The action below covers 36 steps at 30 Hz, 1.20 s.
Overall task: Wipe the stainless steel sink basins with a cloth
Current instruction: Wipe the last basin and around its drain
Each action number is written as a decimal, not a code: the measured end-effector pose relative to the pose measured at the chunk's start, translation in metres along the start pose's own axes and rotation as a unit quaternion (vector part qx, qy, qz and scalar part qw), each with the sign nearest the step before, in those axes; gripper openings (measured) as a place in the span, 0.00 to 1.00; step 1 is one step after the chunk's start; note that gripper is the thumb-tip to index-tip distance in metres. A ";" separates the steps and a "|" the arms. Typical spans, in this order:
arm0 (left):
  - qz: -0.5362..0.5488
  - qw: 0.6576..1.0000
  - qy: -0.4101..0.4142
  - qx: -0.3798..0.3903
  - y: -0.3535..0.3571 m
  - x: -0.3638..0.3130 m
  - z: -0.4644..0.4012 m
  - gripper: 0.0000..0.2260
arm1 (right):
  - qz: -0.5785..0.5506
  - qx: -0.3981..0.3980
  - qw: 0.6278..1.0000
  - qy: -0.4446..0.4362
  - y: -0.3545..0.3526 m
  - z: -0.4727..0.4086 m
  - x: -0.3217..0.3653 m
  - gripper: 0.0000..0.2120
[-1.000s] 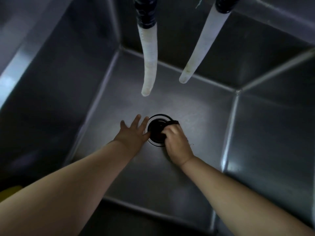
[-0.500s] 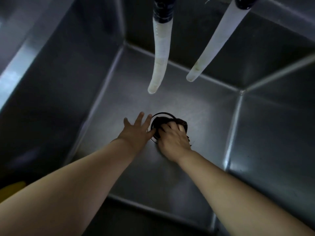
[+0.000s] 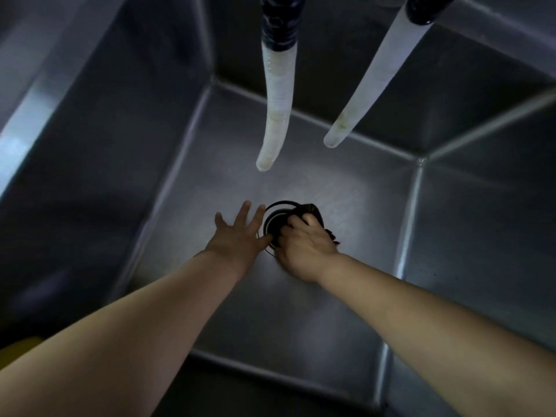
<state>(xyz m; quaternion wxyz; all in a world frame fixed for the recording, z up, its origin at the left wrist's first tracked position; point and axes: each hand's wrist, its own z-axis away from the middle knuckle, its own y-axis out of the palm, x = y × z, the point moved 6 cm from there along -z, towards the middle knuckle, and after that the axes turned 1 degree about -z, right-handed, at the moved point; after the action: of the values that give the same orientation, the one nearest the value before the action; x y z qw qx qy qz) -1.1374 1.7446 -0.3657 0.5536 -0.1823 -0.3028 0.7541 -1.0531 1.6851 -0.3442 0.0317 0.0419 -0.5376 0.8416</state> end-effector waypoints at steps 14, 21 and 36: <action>0.031 0.999 0.011 -0.005 -0.006 0.000 0.004 0.32 | 0.133 0.098 0.984 0.061 0.008 -0.011 0.014 0.38; 0.046 0.998 0.014 -0.027 -0.007 0.005 0.007 0.38 | -0.051 0.010 0.993 0.105 0.003 -0.010 0.002 0.28; 0.024 0.999 0.002 -0.042 -0.011 0.003 0.007 0.38 | -0.150 -0.073 0.976 0.139 0.015 0.005 0.003 0.22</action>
<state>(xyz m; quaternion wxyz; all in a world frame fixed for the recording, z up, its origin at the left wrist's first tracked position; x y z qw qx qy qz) -1.1347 1.7483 -0.3527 0.5276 -0.2141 -0.3288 0.7535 -1.0572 1.6746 -0.3552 0.2347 0.0025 -0.5757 0.7833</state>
